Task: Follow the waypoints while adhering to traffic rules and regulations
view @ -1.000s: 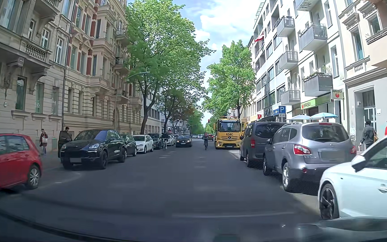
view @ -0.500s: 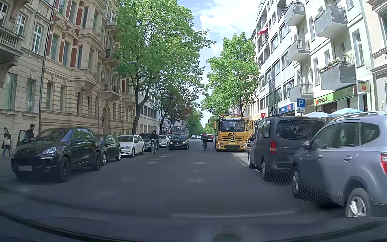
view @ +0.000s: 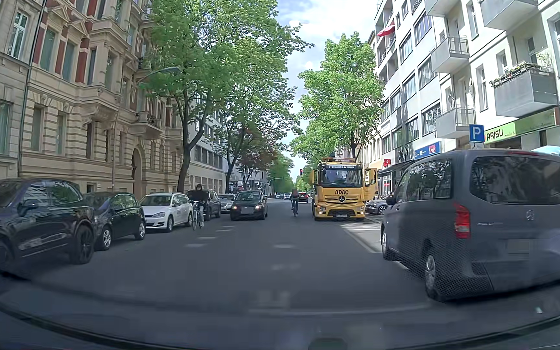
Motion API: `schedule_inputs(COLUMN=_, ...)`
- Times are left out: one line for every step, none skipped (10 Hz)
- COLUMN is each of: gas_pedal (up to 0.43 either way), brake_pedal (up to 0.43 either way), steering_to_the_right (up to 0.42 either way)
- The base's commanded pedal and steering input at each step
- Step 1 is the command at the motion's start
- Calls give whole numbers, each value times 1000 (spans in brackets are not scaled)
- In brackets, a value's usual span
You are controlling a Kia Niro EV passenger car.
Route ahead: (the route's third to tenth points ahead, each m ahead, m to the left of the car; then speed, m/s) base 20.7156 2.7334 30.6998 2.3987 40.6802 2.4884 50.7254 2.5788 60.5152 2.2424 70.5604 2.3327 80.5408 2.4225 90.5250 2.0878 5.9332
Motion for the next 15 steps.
schedule_inputs(gas_pedal=0, brake_pedal=268, steering_to_the_right=-1)
schedule_inputs(gas_pedal=0, brake_pedal=268, steering_to_the_right=-2)
schedule_inputs(gas_pedal=0, brake_pedal=268, steering_to_the_right=-2)
schedule_inputs(gas_pedal=0, brake_pedal=274, steering_to_the_right=-1)
schedule_inputs(gas_pedal=0, brake_pedal=268, steering_to_the_right=0)
schedule_inputs(gas_pedal=0, brake_pedal=268, steering_to_the_right=1)
schedule_inputs(gas_pedal=0, brake_pedal=268, steering_to_the_right=1)
schedule_inputs(gas_pedal=0, brake_pedal=268, steering_to_the_right=1)
schedule_inputs(gas_pedal=0, brake_pedal=268, steering_to_the_right=1)
schedule_inputs(gas_pedal=0, brake_pedal=268, steering_to_the_right=1)
schedule_inputs(gas_pedal=0, brake_pedal=262, steering_to_the_right=1)
schedule_inputs(gas_pedal=0, brake_pedal=256, steering_to_the_right=1)
schedule_inputs(gas_pedal=0, brake_pedal=226, steering_to_the_right=0)
schedule_inputs(gas_pedal=0, brake_pedal=165, steering_to_the_right=0)
schedule_inputs(gas_pedal=0, brake_pedal=18, steering_to_the_right=-1)
